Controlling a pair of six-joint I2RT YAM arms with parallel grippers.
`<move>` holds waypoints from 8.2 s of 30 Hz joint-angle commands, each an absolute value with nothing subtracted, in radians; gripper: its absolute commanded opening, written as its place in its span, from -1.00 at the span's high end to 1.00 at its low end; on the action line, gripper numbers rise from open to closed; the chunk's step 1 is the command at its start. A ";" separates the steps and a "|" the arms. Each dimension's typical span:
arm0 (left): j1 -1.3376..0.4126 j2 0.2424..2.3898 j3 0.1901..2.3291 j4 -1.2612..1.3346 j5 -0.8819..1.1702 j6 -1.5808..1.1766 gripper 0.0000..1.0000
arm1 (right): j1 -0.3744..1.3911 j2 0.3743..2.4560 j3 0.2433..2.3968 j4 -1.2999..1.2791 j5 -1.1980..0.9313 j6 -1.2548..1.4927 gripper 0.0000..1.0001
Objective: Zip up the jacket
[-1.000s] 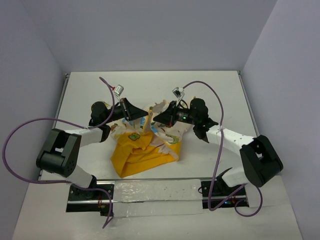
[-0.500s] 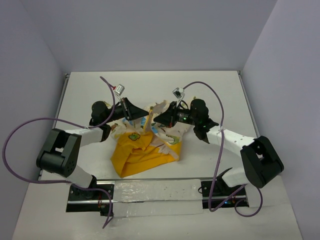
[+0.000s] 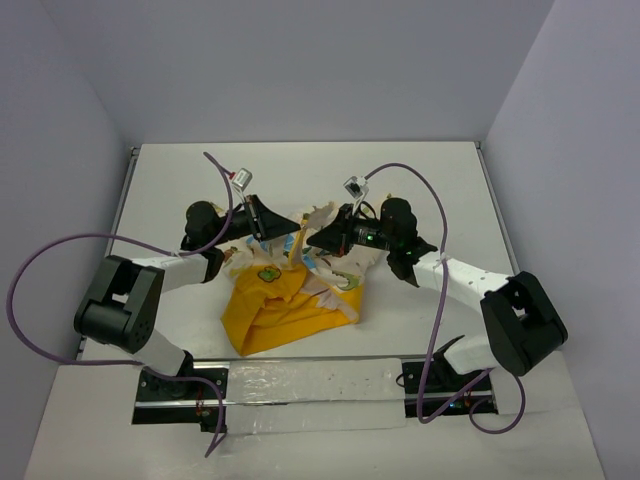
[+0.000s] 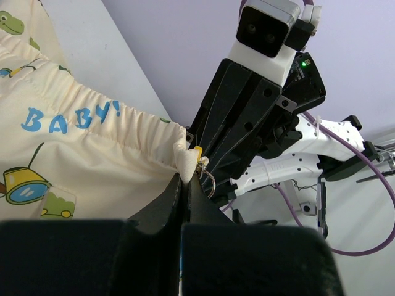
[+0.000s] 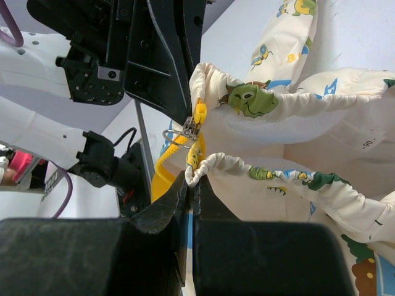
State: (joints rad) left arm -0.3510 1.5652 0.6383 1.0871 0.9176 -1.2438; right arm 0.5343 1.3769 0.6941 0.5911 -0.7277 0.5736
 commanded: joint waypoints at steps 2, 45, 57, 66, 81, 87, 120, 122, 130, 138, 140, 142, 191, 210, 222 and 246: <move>-0.362 1.566 0.682 1.117 0.934 -1.217 1.00 | 0.543 1.371 0.716 0.644 -0.753 0.554 1.00; -0.368 1.575 0.676 1.131 0.955 -1.218 1.00 | 0.543 1.315 0.663 0.669 -0.738 0.557 1.00; -0.370 1.577 0.677 1.128 0.976 -1.212 1.00 | 0.543 1.323 0.667 0.677 -0.743 0.561 1.00; -0.379 1.574 0.673 1.124 0.980 -1.203 1.00 | 0.542 1.348 0.683 0.682 -0.728 0.564 1.00; -0.395 1.582 0.635 1.235 1.003 -1.229 1.00 | 0.541 1.332 0.680 0.695 -0.716 0.572 1.00; -0.403 1.599 0.633 1.261 1.010 -1.237 1.00 | 0.537 1.313 0.675 0.695 -0.708 0.569 1.00; -0.420 1.598 0.629 1.264 1.032 -1.233 1.00 | 0.477 1.253 0.643 0.680 -0.683 0.551 1.00; -0.423 1.603 0.629 1.269 1.034 -1.235 1.00 | 0.474 1.252 0.646 0.681 -0.684 0.549 1.00; -0.435 1.612 0.630 1.268 1.040 -1.234 1.00 | 0.465 1.234 0.652 0.681 -0.695 0.544 1.00; -0.442 1.617 0.644 1.233 1.042 -1.215 1.00 | 0.463 1.209 0.652 0.675 -0.721 0.537 1.00; -0.445 1.617 0.651 1.223 1.042 -1.208 1.00 | 0.463 1.204 0.650 0.675 -0.723 0.537 1.00; -0.446 1.612 0.655 1.190 1.039 -1.188 1.00 | 0.462 1.195 0.649 0.675 -0.731 0.537 1.00; -0.463 1.598 0.658 1.132 1.080 -1.173 1.00 | 0.439 1.261 0.675 0.724 -0.743 0.531 1.00; -0.463 1.588 0.651 1.117 1.090 -1.170 1.00 | 0.436 1.216 0.691 0.715 -0.763 0.528 1.00; -0.468 1.596 0.658 1.102 1.113 -1.164 1.00 | 0.430 1.220 0.714 0.704 -0.758 0.506 1.00; -0.484 1.593 0.710 0.886 1.130 -1.013 1.00 | 0.356 1.171 0.763 0.655 -0.812 0.469 1.00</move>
